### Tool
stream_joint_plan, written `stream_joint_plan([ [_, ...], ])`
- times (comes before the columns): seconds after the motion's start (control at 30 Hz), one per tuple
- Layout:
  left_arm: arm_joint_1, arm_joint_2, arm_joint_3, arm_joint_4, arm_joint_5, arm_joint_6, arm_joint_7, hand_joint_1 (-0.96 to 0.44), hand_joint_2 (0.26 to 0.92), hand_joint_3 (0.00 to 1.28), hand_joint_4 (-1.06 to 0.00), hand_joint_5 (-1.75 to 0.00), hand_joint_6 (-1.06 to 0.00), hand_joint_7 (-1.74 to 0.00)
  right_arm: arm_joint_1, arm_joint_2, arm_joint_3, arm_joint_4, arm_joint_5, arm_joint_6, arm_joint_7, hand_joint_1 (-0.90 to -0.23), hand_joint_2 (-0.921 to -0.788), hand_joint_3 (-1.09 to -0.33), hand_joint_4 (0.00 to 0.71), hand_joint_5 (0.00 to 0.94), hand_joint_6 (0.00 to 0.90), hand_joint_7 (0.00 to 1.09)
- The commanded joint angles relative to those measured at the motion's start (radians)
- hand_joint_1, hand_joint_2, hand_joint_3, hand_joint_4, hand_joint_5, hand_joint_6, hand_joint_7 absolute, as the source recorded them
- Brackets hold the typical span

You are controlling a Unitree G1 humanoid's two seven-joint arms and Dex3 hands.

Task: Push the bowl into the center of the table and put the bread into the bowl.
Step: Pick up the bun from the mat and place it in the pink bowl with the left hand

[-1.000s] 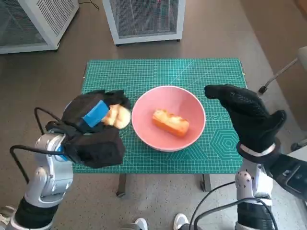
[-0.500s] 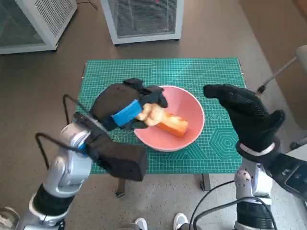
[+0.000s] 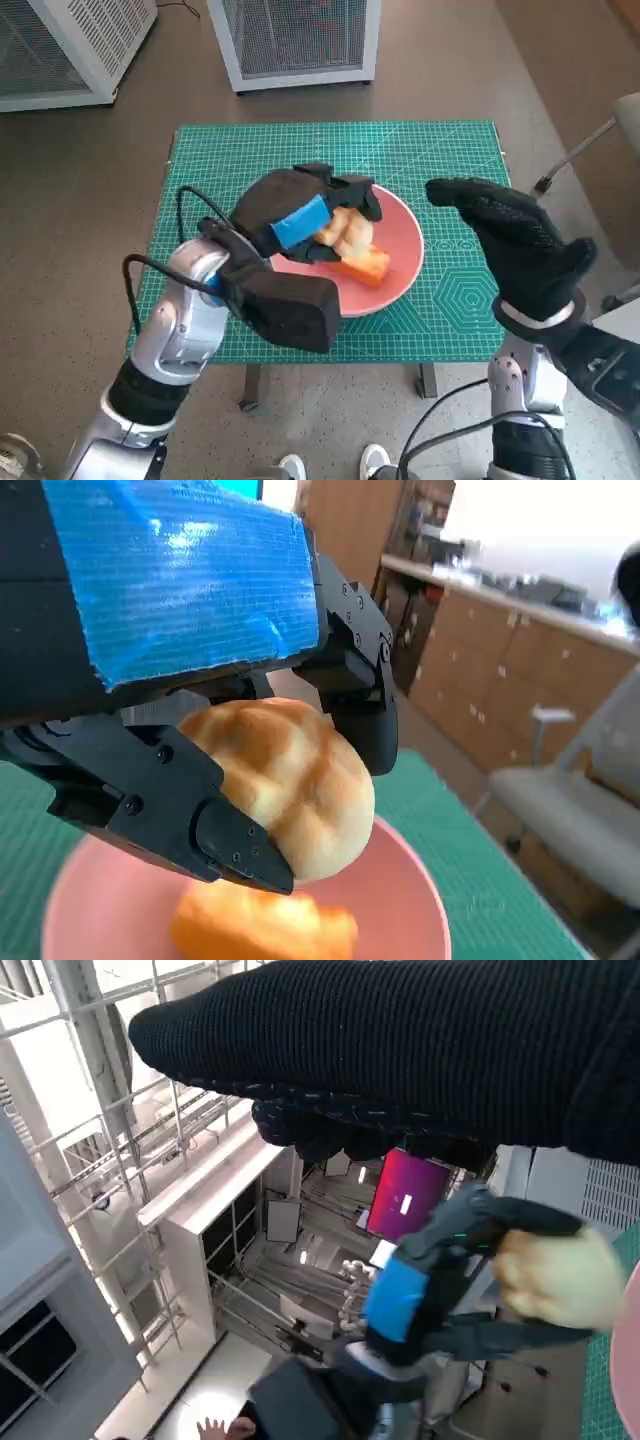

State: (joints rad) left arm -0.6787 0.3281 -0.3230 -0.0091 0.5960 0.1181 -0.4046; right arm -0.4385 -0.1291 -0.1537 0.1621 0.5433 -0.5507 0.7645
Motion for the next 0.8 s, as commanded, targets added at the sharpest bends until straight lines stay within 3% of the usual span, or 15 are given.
stream_joint_plan([
  [0.03,0.015,-0.012,-0.005,0.019,-0.023,0.008,-0.007,0.00,0.918,0.10,-0.71,-1.15,-0.55,-1.24,0.027,0.004,0.003,0.006,-0.019,-0.003,-0.009,-0.516,-0.921,-0.529,0.349,0.000,0.018,0.65],
  [0.07,0.020,-0.013,-0.006,0.014,-0.025,0.020,-0.015,0.00,0.919,0.11,-0.70,-1.17,-0.53,-1.25,0.027,0.004,0.004,0.007,-0.021,-0.004,-0.010,-0.516,-0.921,-0.530,0.349,0.000,0.018,0.65],
  [0.1,0.024,-0.014,-0.006,0.010,-0.027,0.028,-0.020,0.01,0.889,0.11,-0.60,-0.97,-0.46,-1.05,0.027,0.005,0.005,0.007,-0.022,-0.005,-0.011,-0.515,-0.921,-0.530,0.349,0.000,0.017,0.65],
  [0.13,0.028,-0.016,-0.008,0.005,-0.025,0.043,-0.029,0.02,0.873,0.11,-0.58,-0.78,-0.45,-0.87,0.027,0.005,0.006,0.008,-0.025,-0.006,-0.013,-0.514,-0.921,-0.531,0.349,0.000,0.016,0.65],
  [0.23,0.040,-0.017,-0.014,-0.011,-0.018,0.075,-0.048,-0.05,0.836,0.07,-0.42,-0.29,-0.36,-0.48,0.026,0.005,0.009,0.010,-0.031,-0.010,-0.017,-0.508,-0.921,-0.533,0.348,0.000,0.014,0.66],
  [0.33,0.051,-0.008,-0.021,-0.032,-0.007,0.089,-0.062,-0.17,0.820,0.04,-0.30,-0.10,-0.31,-0.28,0.026,0.006,0.012,0.008,-0.037,-0.008,-0.023,-0.499,-0.921,-0.535,0.347,0.000,0.011,0.66],
  [0.53,0.059,0.013,-0.028,-0.052,0.006,0.075,-0.064,-0.33,0.816,0.02,-0.19,-0.01,-0.27,-0.17,0.024,0.007,0.016,0.010,-0.042,-0.010,-0.026,-0.491,-0.921,-0.538,0.346,0.000,0.001,0.67],
  [0.8,0.074,0.036,-0.030,-0.064,0.014,0.041,-0.045,-0.31,0.792,0.00,-0.14,0.00,-0.26,-0.13,0.023,0.005,0.020,0.006,-0.041,0.001,-0.029,-0.490,-0.921,-0.547,0.345,0.000,-0.001,0.67],
])
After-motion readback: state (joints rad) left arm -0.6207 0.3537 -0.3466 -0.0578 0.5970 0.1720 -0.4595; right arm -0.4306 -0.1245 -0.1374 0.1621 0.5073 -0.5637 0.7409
